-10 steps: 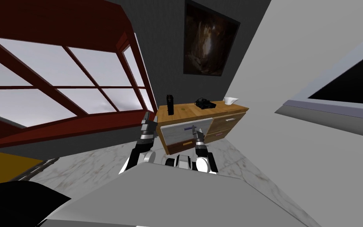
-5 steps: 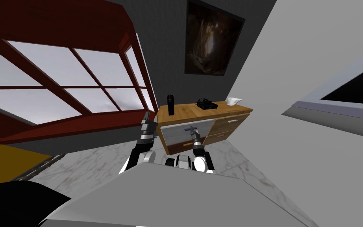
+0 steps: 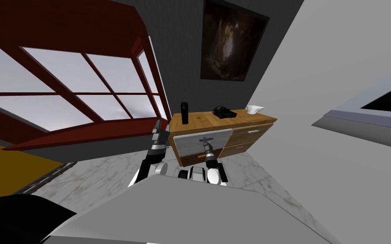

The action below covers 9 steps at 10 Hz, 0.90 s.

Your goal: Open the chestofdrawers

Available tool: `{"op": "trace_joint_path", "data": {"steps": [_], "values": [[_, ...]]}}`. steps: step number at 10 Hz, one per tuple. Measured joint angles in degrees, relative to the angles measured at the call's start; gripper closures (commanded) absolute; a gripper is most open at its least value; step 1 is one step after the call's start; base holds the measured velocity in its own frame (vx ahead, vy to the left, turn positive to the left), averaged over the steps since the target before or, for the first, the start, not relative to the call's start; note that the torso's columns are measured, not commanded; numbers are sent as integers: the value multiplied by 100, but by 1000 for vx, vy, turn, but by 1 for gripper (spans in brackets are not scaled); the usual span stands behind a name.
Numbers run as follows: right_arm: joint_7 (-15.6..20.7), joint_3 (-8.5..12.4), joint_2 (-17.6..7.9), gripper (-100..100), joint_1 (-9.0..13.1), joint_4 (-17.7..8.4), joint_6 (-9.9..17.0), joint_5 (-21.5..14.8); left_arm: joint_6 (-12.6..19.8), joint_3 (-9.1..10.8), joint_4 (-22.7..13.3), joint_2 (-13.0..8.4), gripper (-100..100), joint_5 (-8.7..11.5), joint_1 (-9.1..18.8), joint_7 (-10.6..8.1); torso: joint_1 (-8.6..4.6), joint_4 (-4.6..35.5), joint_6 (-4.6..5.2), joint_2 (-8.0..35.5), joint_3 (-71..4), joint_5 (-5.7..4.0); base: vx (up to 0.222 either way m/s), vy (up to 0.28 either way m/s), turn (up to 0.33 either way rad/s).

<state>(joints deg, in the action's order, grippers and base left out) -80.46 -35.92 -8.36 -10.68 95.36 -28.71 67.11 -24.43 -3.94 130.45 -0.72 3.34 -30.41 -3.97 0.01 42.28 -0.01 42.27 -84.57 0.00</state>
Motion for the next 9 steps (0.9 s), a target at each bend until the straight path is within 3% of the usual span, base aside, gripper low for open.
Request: {"op": "trace_joint_path", "data": {"steps": [9], "values": [[-1233, -436, -113, -100, 274, -514, 5, 931, 0, 0, 0, 0, 0, 0, 0, 0, -1, 1, 0, 2, 1, 0, 19, -15, 55]]}}
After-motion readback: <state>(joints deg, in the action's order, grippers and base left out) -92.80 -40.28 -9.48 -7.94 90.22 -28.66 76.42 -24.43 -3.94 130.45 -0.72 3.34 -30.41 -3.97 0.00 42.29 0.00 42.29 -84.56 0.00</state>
